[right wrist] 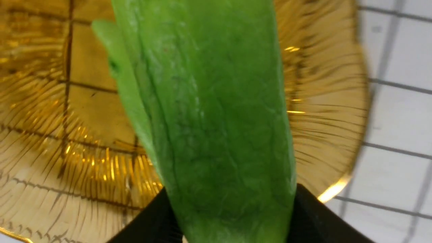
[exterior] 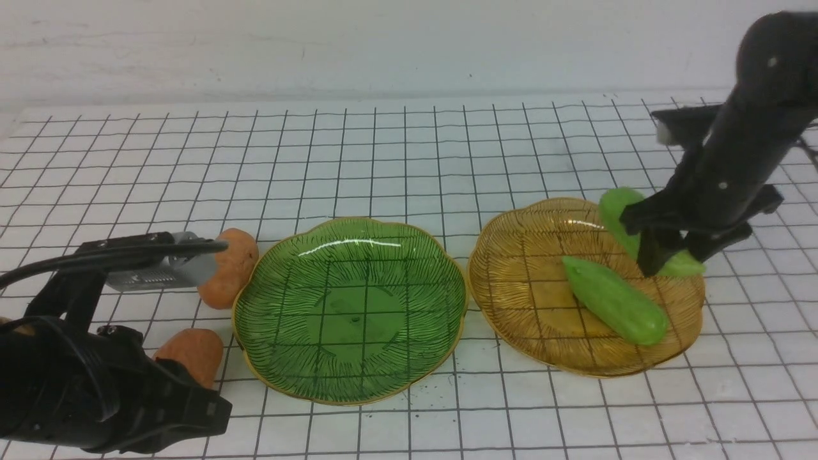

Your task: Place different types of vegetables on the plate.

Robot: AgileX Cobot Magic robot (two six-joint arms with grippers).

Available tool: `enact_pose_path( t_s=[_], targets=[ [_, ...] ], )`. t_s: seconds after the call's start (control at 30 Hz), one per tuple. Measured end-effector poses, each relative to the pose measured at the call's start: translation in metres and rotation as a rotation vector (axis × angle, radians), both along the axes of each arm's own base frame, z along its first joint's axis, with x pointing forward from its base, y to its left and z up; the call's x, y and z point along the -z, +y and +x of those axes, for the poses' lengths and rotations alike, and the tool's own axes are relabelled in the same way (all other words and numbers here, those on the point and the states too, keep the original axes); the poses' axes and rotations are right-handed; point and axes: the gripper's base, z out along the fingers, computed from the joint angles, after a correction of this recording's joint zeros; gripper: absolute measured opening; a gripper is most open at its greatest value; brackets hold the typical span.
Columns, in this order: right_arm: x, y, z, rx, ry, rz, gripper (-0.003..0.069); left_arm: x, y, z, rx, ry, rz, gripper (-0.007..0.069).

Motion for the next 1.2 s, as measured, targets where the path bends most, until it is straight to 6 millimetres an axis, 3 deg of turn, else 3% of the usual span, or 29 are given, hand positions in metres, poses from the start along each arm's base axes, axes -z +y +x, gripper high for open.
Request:
enact_pose_path(
  t_s=[0.1, 0.17, 0.27, 0.33, 0.53, 0.63, 0.7, 0.83, 1.0, 1.2],
  targets=[
    [0.02, 0.011, 0.003, -0.026, 0.047, -0.02, 0.0364, 0.0, 0.0, 0.0, 0.0, 0.0, 0.0, 0.0024],
    [0.027, 0.013, 0.004, -0.009, 0.059, -0.04, 0.0416, 0.0, 0.0, 0.0, -0.002, 0.001, -0.001, 0.0048],
    [0.026, 0.011, 0.004, 0.034, 0.052, -0.071, 0.0526, 0.0, 0.001, 0.0, -0.018, 0.011, 0.004, 0.0094],
    [0.02, 0.01, 0.003, 0.047, 0.036, -0.08, 0.0559, 0.002, 0.003, 0.0, -0.029, 0.019, 0.029, 0.0125],
    [-0.026, 0.011, -0.015, 0.093, -0.056, 0.001, 0.0584, 0.007, 0.016, 0.002, -0.145, 0.047, 0.149, 0.022],
    [-0.051, 0.012, -0.036, 0.111, -0.094, 0.076, 0.0584, 0.008, 0.026, 0.005, -0.235, 0.037, 0.23, 0.0274],
    [-0.074, 0.012, -0.061, 0.112, -0.129, 0.135, 0.0584, 0.009, 0.033, 0.008, -0.311, 0.022, 0.285, 0.0316],
    [-0.09, 0.005, -0.101, 0.1, -0.153, 0.161, 0.0584, 0.015, 0.038, 0.021, -0.424, -0.003, 0.302, 0.0386],
    [-0.079, -0.001, -0.131, 0.096, -0.116, 0.144, 0.0586, 0.039, 0.037, 0.048, -0.432, 0.027, 0.316, 0.0459],
    [-0.058, -0.003, -0.141, 0.098, -0.041, 0.124, 0.0586, 0.055, 0.035, 0.077, -0.425, 0.045, 0.328, 0.0468]
  ],
)
